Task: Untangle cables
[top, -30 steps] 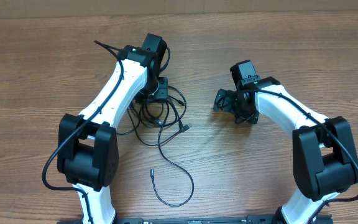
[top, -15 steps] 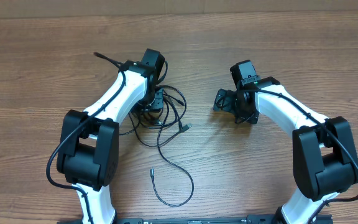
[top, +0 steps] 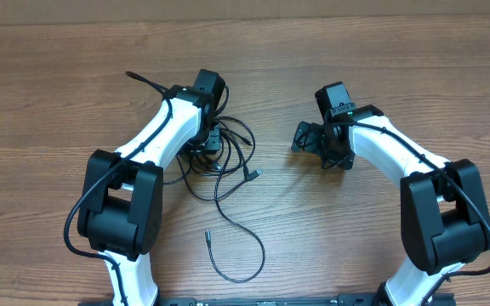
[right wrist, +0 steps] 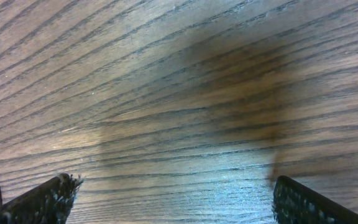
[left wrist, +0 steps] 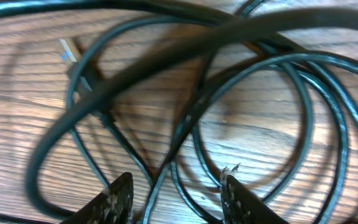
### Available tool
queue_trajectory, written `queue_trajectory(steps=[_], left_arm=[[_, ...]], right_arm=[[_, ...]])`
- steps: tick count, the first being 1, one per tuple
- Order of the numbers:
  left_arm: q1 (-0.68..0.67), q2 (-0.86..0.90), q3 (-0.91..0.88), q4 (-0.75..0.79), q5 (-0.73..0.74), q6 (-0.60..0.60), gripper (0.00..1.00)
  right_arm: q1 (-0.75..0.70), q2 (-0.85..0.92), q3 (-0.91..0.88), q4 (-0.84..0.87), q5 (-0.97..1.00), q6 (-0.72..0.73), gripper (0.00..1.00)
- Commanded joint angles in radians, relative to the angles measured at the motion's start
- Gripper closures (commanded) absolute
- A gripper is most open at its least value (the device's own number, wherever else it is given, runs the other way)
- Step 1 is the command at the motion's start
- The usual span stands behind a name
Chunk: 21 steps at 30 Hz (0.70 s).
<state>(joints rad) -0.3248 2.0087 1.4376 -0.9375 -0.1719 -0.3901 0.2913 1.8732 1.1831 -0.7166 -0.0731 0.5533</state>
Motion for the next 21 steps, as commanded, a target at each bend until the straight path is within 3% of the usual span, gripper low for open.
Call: queue_trajectory(steps=[1, 21], left_arm=[[0.006, -0.008, -0.008, 0.002, -0.051, 0.001, 0.55], [0.006, -0.008, -0.045, 0.025, 0.075, 0.001, 0.7]], right_arm=[[0.001, 0.003, 0.014, 0.005, 0.009, 0.0, 0.0], [0.001, 0.003, 0.014, 0.005, 0.009, 0.0, 0.0]])
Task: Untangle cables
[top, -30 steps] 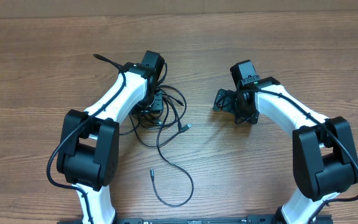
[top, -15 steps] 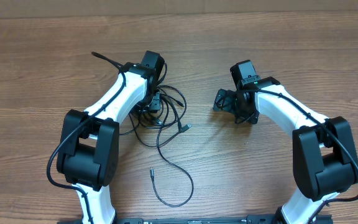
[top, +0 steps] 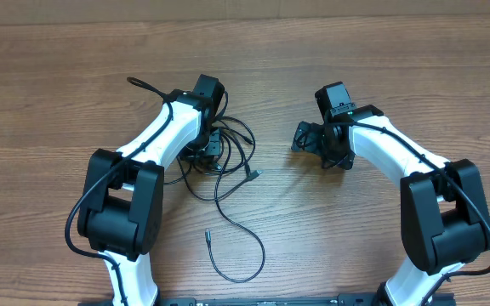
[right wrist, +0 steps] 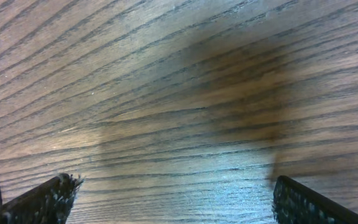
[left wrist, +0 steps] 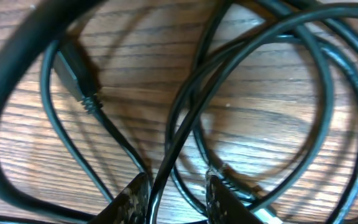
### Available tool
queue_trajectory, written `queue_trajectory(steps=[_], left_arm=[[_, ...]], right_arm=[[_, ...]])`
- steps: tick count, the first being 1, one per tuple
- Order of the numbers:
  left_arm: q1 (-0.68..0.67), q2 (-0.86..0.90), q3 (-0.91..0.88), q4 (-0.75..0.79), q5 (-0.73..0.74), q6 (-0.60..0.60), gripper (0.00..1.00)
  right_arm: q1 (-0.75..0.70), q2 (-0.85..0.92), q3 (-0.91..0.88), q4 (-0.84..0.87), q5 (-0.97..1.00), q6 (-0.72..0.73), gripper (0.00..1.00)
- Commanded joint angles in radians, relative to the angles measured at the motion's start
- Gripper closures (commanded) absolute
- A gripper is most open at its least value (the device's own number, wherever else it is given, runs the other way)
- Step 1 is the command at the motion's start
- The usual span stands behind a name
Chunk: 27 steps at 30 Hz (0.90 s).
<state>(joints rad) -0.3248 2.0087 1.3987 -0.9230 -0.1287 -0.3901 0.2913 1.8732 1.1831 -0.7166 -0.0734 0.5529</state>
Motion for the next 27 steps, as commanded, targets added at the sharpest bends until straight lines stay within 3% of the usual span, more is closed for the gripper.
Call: queue_trajectory(steps=[1, 11, 20, 23, 27], left_arm=[[0.006, -0.008, -0.005, 0.017, 0.039, 0.001, 0.71], [0.006, -0.008, -0.004, 0.082, 0.282, 0.001, 0.8], [0.006, -0.008, -0.005, 0.063, 0.313, 0.001, 0.82], [0.0, -0.008, -0.005, 0.065, 0.331, 0.0, 0.96], [-0.008, -0.008, -0.005, 0.103, 0.461, 0.002, 0.96]], right_arm=[[0.001, 0.003, 0.014, 0.005, 0.009, 0.0, 0.0], [0.001, 0.003, 0.014, 0.005, 0.009, 0.0, 0.0], [0.001, 0.003, 0.014, 0.005, 0.009, 0.0, 0.0], [0.001, 0.003, 0.014, 0.005, 0.009, 0.0, 0.0], [0.001, 0.003, 0.014, 0.005, 0.009, 0.0, 0.0]])
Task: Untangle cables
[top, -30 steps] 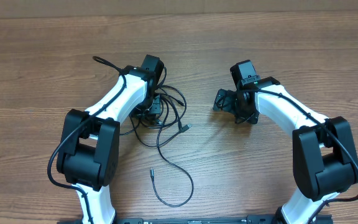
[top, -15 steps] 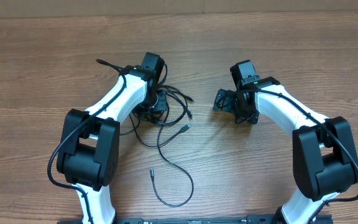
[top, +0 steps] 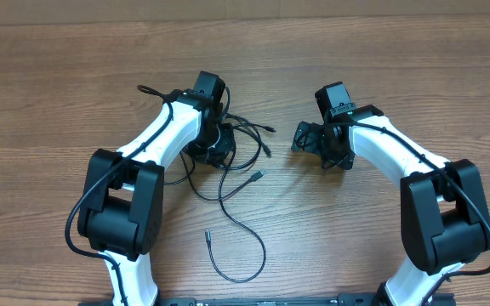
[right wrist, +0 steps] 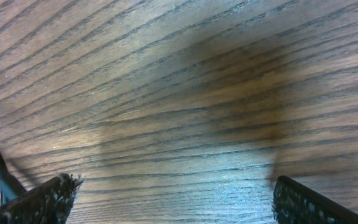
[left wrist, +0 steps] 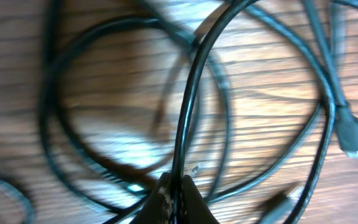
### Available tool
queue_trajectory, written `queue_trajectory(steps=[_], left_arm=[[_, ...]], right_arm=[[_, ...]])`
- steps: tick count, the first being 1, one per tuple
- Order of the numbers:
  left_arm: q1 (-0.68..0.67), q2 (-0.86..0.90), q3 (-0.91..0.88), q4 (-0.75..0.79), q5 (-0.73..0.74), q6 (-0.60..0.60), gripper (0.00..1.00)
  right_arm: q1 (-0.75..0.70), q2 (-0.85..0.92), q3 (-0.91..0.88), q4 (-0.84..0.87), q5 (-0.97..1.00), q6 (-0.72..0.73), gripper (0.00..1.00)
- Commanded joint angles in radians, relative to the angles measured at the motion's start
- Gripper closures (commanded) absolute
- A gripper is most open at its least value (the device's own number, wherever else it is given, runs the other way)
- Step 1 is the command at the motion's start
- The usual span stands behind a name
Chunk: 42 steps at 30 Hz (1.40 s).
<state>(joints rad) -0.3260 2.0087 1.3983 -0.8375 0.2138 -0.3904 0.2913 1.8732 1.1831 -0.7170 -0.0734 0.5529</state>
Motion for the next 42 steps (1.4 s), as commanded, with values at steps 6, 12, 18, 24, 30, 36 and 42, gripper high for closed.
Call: queue_trajectory(steps=[6, 12, 18, 24, 30, 36, 42], left_arm=[[-0.009, -0.008, -0.005, 0.084, 0.267, 0.055, 0.96], [-0.009, -0.008, -0.005, 0.053, 0.046, 0.054, 0.85], [-0.008, -0.008, -0.005, 0.002, -0.155, 0.053, 0.59], [-0.006, -0.008, -0.005, -0.01, -0.274, 0.022, 0.57], [-0.006, -0.006, -0.021, 0.034, -0.325, -0.011, 0.61], [-0.003, -0.006, -0.043, 0.063, -0.325, -0.011, 0.64], [0.011, -0.006, -0.043, 0.067, -0.337, -0.045, 0.73]], right_arm=[[0.001, 0.003, 0.014, 0.005, 0.009, 0.0, 0.0], [0.001, 0.003, 0.014, 0.005, 0.009, 0.0, 0.0], [0.001, 0.003, 0.014, 0.005, 0.009, 0.0, 0.0], [0.001, 0.003, 0.014, 0.005, 0.009, 0.0, 0.0], [0.001, 0.003, 0.014, 0.005, 0.009, 0.0, 0.0], [0.001, 0.003, 0.014, 0.005, 0.009, 0.0, 0.0], [0.001, 0.003, 0.014, 0.005, 0.009, 0.0, 0.0]])
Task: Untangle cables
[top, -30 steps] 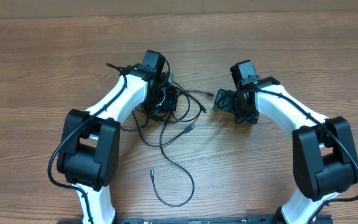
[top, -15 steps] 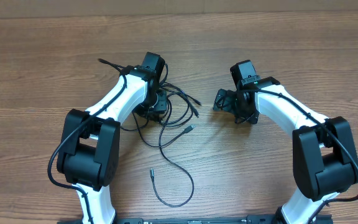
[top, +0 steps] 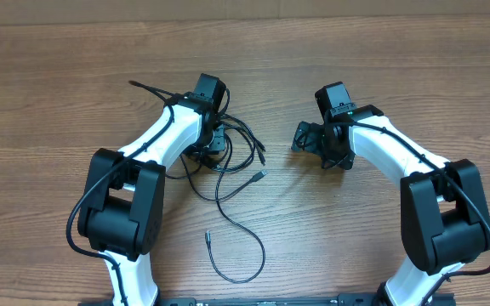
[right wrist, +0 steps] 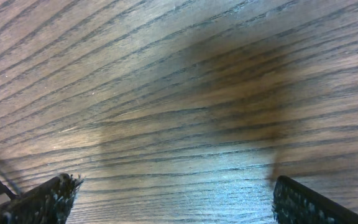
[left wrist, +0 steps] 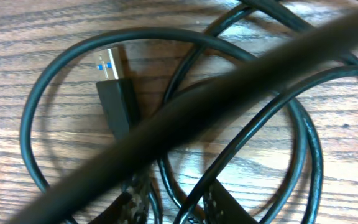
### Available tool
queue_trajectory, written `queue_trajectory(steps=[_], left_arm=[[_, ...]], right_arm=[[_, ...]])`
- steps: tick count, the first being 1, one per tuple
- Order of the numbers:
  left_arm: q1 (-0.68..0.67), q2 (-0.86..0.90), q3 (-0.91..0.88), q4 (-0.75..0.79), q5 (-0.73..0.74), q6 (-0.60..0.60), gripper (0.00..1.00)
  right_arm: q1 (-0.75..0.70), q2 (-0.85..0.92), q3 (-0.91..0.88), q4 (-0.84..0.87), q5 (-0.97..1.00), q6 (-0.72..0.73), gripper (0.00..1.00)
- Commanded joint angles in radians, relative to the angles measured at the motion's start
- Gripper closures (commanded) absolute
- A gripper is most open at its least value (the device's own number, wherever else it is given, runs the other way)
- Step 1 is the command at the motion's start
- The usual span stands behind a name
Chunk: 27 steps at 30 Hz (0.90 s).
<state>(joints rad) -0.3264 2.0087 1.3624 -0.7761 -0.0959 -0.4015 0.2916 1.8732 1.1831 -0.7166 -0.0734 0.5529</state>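
Note:
A tangle of black cables (top: 228, 153) lies left of the table's middle. My left gripper (top: 215, 140) is down on it. In the left wrist view its fingers (left wrist: 134, 200) stand a little apart with two strands (left wrist: 185, 199) running between them. A USB plug with a blue insert (left wrist: 114, 93) lies inside a loop. A thick blurred cable (left wrist: 216, 99) crosses close to the camera. My right gripper (top: 307, 136) is open over bare wood (right wrist: 179, 124), right of the tangle.
One thin cable (top: 243, 246) trails from the tangle toward the front, ending in a small plug (top: 207, 237). Another plug (top: 258, 175) lies right of the tangle. A cable end (top: 134, 83) sticks out at the back left. The wooden table (top: 381, 51) extends all round.
My left gripper was shut on one strand with the tangle drawn up and to the right. Now its fingers are apart and the cables have dropped back and spread. The right arm has not moved.
My left gripper stood open on the tangle, then narrower round a strand, then shut on it with the bundle pulled toward the back right. Now it is open again and the loops lie slightly rearranged. My right gripper stayed open in one place.

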Motion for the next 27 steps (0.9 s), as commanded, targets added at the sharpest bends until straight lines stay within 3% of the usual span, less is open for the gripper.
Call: queue_trajectory(steps=[1, 6, 11, 14, 17, 22, 27], left_arm=[[0.014, -0.006, -0.008, 0.007, -0.027, -0.034, 0.74], [0.041, -0.006, -0.004, 0.008, 0.067, -0.034, 0.75], [0.097, -0.006, 0.04, 0.006, 0.457, 0.166, 0.75], [0.118, -0.006, 0.054, 0.01, 0.616, 0.213, 0.75], [0.121, -0.006, 0.055, 0.011, 0.597, 0.211, 0.74], [0.12, -0.006, 0.054, 0.005, 0.372, 0.151, 0.71], [0.118, -0.006, 0.054, -0.001, 0.298, 0.115, 0.76]], right_arm=[[0.001, 0.003, 0.014, 0.005, 0.009, 0.0, 0.0], [0.001, 0.003, 0.014, 0.005, 0.009, 0.0, 0.0], [0.001, 0.003, 0.014, 0.005, 0.009, 0.0, 0.0], [0.001, 0.003, 0.014, 0.005, 0.009, 0.0, 0.0], [0.001, 0.003, 0.014, 0.005, 0.009, 0.0, 0.0], [0.001, 0.003, 0.014, 0.005, 0.009, 0.0, 0.0], [0.001, 0.003, 0.014, 0.005, 0.009, 0.0, 0.0]])
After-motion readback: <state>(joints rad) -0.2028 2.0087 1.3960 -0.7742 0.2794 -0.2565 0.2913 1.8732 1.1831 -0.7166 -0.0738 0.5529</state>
